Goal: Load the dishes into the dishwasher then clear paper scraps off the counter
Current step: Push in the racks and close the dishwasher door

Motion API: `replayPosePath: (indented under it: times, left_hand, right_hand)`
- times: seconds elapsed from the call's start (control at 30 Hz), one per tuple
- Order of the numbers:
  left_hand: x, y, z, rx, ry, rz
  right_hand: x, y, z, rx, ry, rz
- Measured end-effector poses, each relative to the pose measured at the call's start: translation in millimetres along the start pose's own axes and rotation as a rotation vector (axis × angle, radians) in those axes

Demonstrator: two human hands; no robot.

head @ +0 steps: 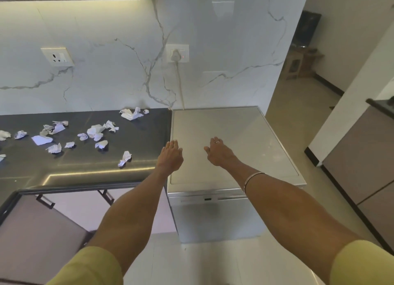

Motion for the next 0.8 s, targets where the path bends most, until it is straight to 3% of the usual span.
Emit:
replayPosePath:
  times: [0.5, 0.8]
  left_hand:
    - [86, 2, 97, -0.143, -0.125, -0.049]
    - [117, -7, 139, -0.124, -0.133, -0.056]
  right_hand:
    - [62, 36, 77, -0.017, -0.189, -0.008]
    - [88, 53, 114, -0.012, -0.225, -0.013]
Point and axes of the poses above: each hand's wrist, its own z-axis away from the middle knuckle, its own x-axis out of the palm, y = z × x, the point moved 3 cm from there along -z, towards the middle knuckle, and after that the axes turned 6 degrees about -z, right-handed, at the moved point
